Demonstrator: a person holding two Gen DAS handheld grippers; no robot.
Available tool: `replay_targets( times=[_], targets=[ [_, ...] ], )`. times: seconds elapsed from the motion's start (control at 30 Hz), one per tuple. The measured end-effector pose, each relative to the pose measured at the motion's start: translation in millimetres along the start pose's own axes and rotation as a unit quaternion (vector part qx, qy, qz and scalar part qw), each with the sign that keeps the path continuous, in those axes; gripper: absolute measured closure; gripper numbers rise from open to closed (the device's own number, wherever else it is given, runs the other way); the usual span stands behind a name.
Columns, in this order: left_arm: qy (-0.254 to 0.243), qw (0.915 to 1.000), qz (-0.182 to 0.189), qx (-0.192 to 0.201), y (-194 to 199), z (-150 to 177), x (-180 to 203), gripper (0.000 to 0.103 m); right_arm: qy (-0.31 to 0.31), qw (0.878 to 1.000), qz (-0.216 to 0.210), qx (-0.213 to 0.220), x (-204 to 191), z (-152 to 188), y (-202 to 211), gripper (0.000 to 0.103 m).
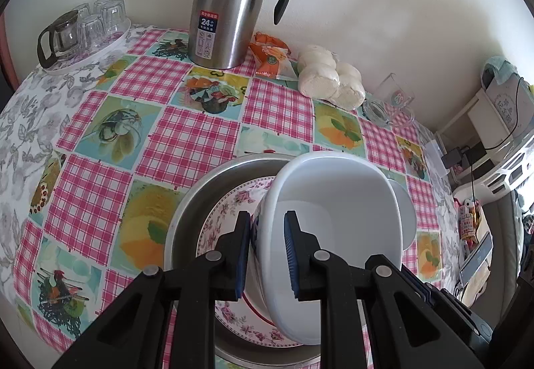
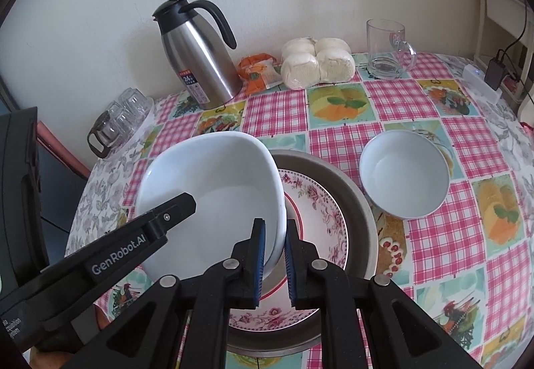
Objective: Organize plates and bowls
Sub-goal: 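Lower the white square bowl into the strawberry bowl with both tools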
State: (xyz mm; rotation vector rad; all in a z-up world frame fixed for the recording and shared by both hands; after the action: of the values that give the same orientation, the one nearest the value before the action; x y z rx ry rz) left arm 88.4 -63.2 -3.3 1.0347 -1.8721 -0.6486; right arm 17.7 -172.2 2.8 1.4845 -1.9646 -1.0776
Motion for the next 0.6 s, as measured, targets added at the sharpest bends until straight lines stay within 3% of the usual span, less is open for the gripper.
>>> replay_targets(
  times=[0.33, 0.6],
  targets=[
    [-0.008, 0.9995, -0.015, -0.028, -8.3, 7.2, 2.0, 0.075, 0.007, 1.000, 0.007, -0.008, -1.3, 1.8, 1.6, 0.088],
    [-0.022, 0.9988, -0.022, -0.038, -10.7, 8.8, 3.5, 0.074, 0.007, 0.999, 0.013, -0.037, 1.5, 12.0, -13.5, 0.088]
  ],
)
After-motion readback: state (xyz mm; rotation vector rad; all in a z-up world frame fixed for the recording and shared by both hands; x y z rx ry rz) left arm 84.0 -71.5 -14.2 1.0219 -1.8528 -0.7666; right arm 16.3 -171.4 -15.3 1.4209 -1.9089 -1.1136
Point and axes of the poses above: each gripper's, at about its wrist camera, not at the fingertips, and y roughly against the way its jaws point, x to its right, z to its underside, the point moved 6 cm from there along -y, roughly the way its jaws point, and after that the axes turned 9 degrees about z, right-handed, at the moved point
